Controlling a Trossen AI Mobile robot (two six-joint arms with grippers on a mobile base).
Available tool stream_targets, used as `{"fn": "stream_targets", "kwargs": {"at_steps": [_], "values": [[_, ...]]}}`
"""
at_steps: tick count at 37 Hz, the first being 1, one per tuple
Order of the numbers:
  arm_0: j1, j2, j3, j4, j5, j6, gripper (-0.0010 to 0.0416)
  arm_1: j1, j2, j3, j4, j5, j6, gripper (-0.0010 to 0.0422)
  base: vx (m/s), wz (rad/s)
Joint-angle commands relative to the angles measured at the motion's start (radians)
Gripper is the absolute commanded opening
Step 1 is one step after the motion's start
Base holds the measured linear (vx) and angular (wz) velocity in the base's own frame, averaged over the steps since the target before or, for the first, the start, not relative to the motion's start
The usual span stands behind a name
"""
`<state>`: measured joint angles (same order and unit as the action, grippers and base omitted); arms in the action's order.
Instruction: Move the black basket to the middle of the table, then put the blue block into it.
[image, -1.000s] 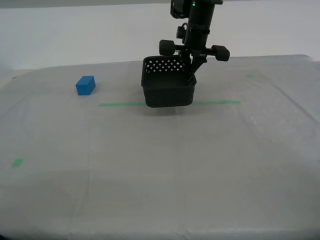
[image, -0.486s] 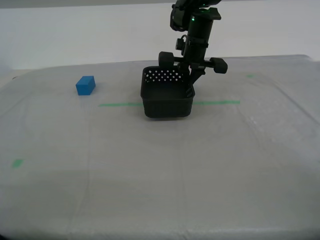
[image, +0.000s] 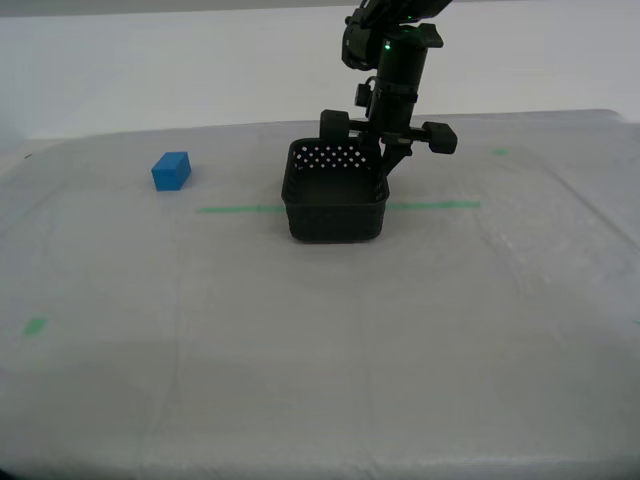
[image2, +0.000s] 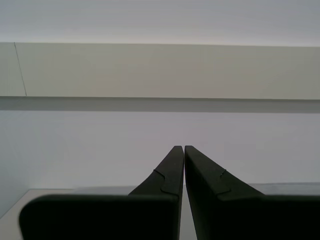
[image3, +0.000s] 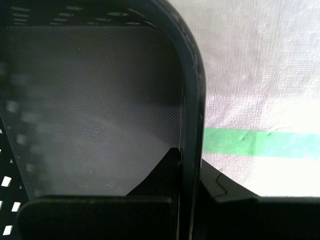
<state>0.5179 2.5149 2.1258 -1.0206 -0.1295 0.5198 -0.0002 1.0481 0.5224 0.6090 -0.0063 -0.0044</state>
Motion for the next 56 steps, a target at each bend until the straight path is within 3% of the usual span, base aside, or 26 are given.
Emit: {"fn": "stream_targets", "kwargs": {"at_steps": [1, 12, 17, 29, 42, 48, 50, 56], "values": [[0.0, -0.001, 0.002, -0.001, 0.033, 0.003, 0.0, 0.0, 0.0, 0.001, 0.005, 0.0, 0.002, 0.0, 0.0, 0.0], [0.0, -0.001, 0.002, -0.009, 0.045, -0.002, 0.0003, 0.0, 0.0, 0.001, 0.006, -0.001, 0.002, 0.0, 0.0, 0.0], [0.0, -0.001, 0.002, -0.01, 0.045, -0.002, 0.0026, 0.0, 0.0, 0.001, 0.006, -0.001, 0.002, 0.0, 0.0, 0.0], [0.0, -0.001, 0.002, -0.013, 0.045, -0.022, 0.014, 0.0, 0.0, 0.001, 0.006, -0.001, 0.002, 0.0, 0.0, 0.0], [0.0, -0.001, 0.002, -0.025, 0.046, -0.024, 0.0322, 0.0, 0.0, 0.001, 0.006, -0.001, 0.002, 0.0, 0.0, 0.0], [0.0, -0.002, 0.002, -0.034, 0.045, -0.049, 0.0393, 0.0, 0.0, 0.001, 0.006, -0.001, 0.002, 0.0, 0.0, 0.0], [0.0, -0.003, 0.002, -0.038, 0.045, -0.05, 0.0406, 0.0, 0.0, 0.001, 0.006, -0.001, 0.002, 0.0, 0.0, 0.0], [0.0, -0.009, 0.002, -0.046, 0.034, -0.05, 0.0391, 0.0, 0.0, 0.001, 0.006, -0.001, 0.002, 0.0, 0.0, 0.0]]}}
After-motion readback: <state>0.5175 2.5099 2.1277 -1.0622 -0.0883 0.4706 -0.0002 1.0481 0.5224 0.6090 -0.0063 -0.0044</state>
